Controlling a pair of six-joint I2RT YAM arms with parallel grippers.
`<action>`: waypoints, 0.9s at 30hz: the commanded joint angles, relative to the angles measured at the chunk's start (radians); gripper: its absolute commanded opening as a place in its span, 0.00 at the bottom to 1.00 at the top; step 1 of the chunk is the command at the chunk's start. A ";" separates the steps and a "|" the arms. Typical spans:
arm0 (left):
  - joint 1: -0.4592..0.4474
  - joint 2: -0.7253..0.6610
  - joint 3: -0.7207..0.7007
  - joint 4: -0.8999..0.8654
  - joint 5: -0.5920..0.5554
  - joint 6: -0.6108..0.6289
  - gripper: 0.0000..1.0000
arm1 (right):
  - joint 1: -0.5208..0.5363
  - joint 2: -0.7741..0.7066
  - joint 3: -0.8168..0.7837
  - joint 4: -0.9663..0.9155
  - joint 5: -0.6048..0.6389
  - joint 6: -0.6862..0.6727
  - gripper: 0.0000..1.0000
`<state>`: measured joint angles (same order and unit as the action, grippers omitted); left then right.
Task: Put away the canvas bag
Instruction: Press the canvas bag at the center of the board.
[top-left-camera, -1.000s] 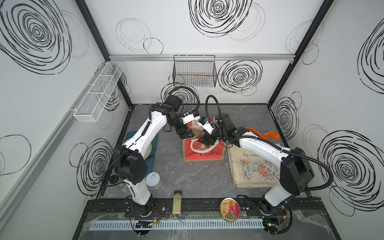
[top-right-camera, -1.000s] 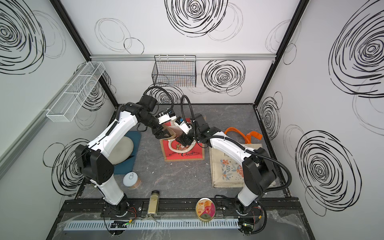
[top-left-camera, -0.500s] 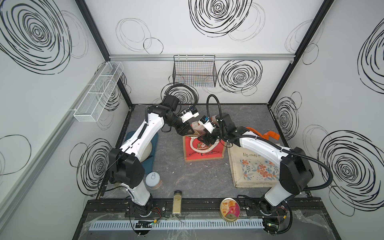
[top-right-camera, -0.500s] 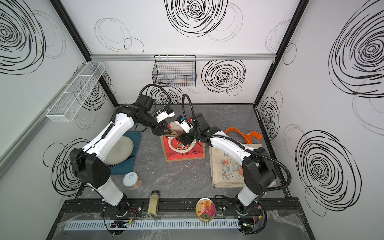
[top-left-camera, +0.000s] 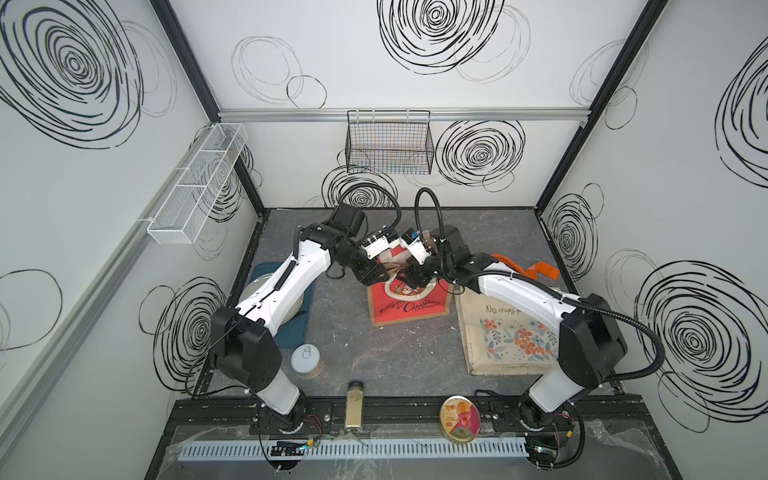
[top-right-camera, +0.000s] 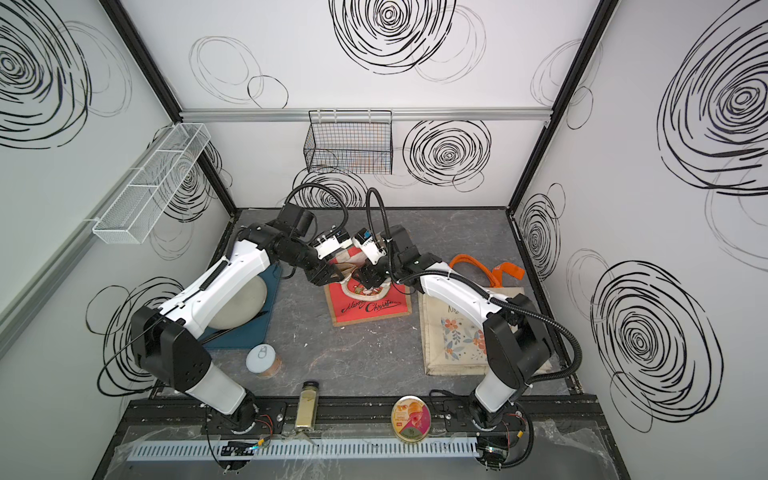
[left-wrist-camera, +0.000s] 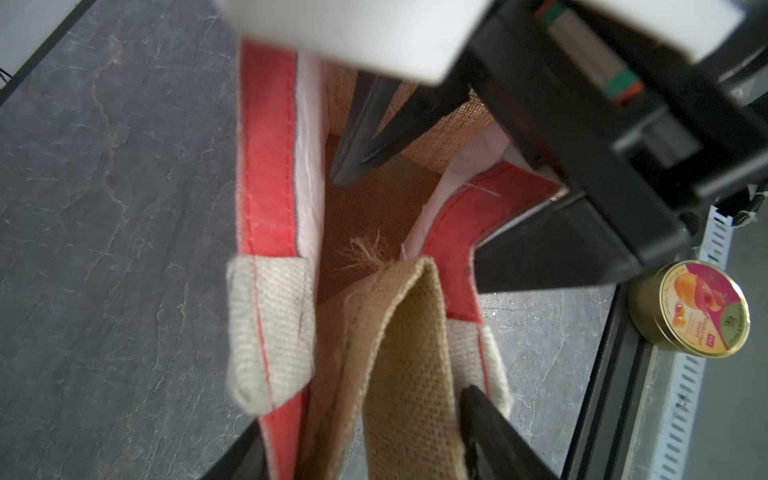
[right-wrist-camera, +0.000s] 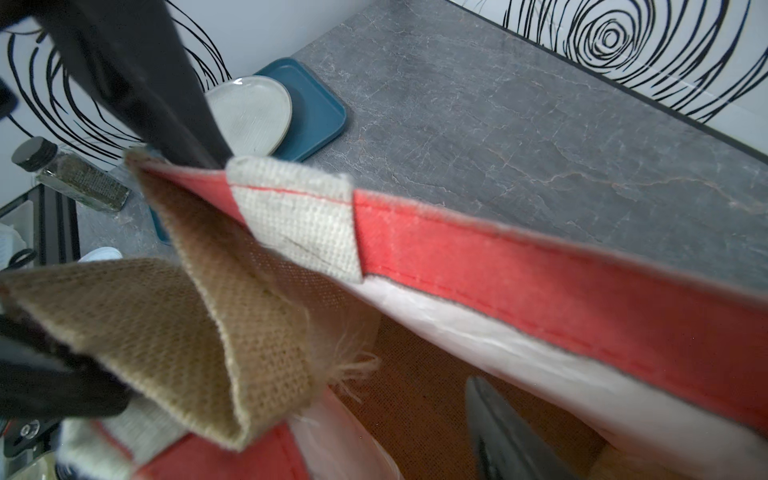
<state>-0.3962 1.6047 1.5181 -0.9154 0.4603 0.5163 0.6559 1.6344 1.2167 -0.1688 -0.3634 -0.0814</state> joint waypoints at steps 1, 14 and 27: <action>-0.011 -0.022 -0.012 -0.024 0.009 -0.009 0.69 | -0.006 0.023 0.041 0.060 0.036 0.078 0.69; 0.028 -0.012 0.026 -0.024 0.201 -0.037 0.76 | -0.001 0.042 0.040 0.051 0.036 0.094 0.57; -0.056 -0.023 -0.120 0.178 -0.215 -0.107 0.52 | -0.007 -0.008 -0.015 0.127 -0.085 0.125 0.54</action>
<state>-0.4397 1.6001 1.4193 -0.8150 0.3252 0.4274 0.6567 1.6627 1.2213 -0.1097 -0.3931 0.0223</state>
